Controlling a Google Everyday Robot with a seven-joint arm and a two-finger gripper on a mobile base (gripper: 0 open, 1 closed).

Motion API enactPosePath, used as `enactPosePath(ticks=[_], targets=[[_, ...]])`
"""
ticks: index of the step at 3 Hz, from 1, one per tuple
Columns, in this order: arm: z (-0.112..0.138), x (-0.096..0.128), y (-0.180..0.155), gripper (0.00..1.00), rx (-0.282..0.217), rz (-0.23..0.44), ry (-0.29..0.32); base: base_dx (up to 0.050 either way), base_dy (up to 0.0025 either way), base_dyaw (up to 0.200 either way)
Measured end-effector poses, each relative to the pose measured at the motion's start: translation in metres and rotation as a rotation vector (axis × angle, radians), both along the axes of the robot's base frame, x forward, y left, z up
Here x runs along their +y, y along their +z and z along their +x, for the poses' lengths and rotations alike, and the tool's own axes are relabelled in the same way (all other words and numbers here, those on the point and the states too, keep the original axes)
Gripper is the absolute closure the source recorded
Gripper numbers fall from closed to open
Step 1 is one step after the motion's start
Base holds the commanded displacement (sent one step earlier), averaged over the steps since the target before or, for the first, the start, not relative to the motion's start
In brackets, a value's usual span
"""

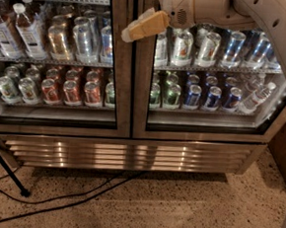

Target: Open right fridge door

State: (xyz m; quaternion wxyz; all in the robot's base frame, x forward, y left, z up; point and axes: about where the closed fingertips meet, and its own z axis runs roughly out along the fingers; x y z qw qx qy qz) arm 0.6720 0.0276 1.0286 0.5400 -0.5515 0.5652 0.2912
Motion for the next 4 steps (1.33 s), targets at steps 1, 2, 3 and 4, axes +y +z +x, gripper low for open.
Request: enactPosePath(ticks=[1, 2, 3, 4], targets=[[-0.0008, 0.0003, -0.0019, 0.0, 0.013, 0.014, 0.015, 0.0, 0.0, 0.0], [-0.0018, 0.0007, -0.0035, 0.0, 0.028, 0.027, 0.03, 0.0, 0.0, 0.0], [-0.0029, 0.0008, -0.0042, 0.0, 0.04, 0.038, 0.043, 0.0, 0.0, 0.0], [-0.0054, 0.0026, -0.0047, 0.0, 0.052, 0.05, 0.059, 0.0, 0.0, 0.0]])
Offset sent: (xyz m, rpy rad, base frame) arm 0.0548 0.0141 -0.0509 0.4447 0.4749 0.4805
